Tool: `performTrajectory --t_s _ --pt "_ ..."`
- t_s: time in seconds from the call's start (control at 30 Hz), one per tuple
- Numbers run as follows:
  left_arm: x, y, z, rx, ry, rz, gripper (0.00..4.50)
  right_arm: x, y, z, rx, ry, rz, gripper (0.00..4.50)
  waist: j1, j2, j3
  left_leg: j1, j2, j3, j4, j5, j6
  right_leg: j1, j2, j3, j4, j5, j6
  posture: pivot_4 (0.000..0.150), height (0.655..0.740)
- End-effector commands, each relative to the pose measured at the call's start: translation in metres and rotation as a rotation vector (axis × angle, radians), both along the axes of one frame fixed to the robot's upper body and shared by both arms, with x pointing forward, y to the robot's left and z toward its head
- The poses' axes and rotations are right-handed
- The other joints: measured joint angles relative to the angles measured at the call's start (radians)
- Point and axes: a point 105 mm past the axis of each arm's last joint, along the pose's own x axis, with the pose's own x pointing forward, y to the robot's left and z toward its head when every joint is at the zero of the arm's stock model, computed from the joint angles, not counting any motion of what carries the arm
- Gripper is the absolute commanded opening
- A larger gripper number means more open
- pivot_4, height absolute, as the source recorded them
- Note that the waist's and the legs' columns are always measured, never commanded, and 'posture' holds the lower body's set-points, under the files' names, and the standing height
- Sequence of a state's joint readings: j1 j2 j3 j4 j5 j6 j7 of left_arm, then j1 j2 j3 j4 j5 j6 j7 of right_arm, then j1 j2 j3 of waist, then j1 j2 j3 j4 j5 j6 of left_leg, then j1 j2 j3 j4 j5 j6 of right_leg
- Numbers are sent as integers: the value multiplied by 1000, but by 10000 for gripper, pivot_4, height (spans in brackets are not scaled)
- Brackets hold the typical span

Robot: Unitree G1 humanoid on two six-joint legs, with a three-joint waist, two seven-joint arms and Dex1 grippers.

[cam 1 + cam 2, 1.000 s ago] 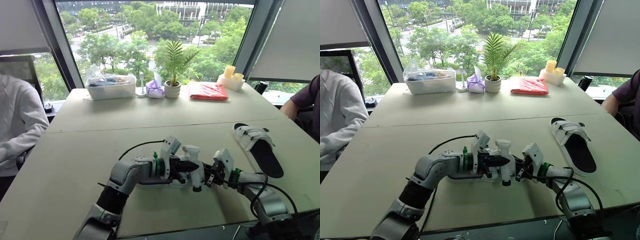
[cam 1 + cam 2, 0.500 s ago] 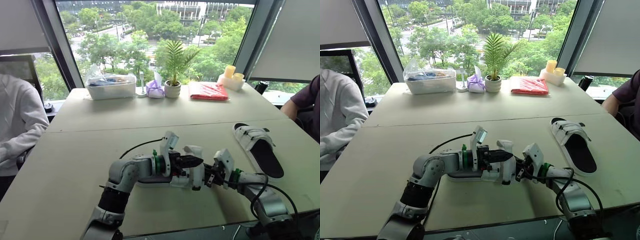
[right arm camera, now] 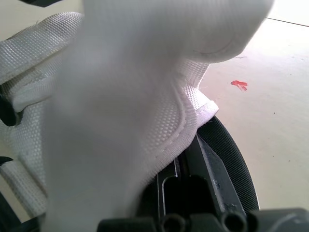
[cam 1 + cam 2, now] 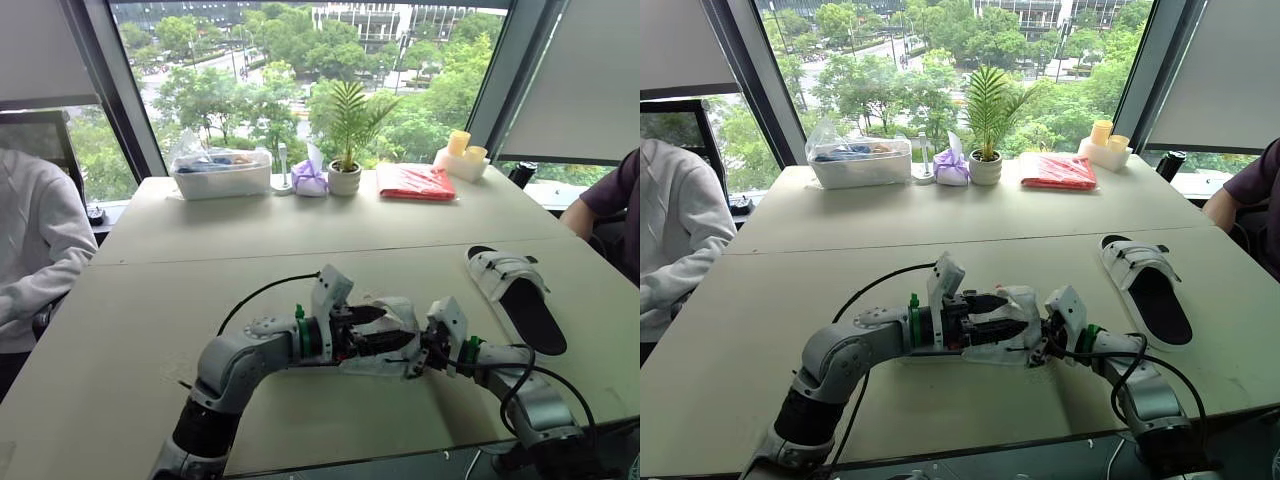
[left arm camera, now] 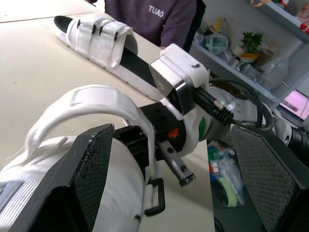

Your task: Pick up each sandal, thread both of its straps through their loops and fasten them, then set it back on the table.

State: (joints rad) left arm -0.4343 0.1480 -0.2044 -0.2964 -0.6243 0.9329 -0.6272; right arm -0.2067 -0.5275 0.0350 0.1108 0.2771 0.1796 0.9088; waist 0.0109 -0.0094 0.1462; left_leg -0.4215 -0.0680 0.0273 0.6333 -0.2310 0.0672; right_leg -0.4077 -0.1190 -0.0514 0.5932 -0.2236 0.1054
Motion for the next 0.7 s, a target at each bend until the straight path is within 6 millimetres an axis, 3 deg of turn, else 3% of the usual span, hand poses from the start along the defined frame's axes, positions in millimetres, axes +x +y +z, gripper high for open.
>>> performTrajectory --t_s 0.03,0.23,0.43,0.7 --pt "-10 4 5 -26 -11 -21 39464 -12 -3 -31 -45 123 -2 0 1 0 0 0 0 0 0 0 0 0 0 0 0 0 0 1500 7388" --pt "-16 1 -8 24 -19 -30 39464 -11 -11 -30 -59 129 -9 0 3 0 0 0 0 0 0 0 0 -1 0 0 0 0 0 1500 7388" --pt "-19 -25 -4 34 -64 -105 39464 -4 -15 -24 -42 127 -28 0 4 0 0 1 0 0 1 0 0 0 0 0 0 0 0 1500 7388" --pt "-3 -47 -13 72 -38 -54 39464 -3 -15 -23 -32 118 -45 0 4 0 0 0 0 0 1 0 0 2 0 0 0 0 0 1500 7388"
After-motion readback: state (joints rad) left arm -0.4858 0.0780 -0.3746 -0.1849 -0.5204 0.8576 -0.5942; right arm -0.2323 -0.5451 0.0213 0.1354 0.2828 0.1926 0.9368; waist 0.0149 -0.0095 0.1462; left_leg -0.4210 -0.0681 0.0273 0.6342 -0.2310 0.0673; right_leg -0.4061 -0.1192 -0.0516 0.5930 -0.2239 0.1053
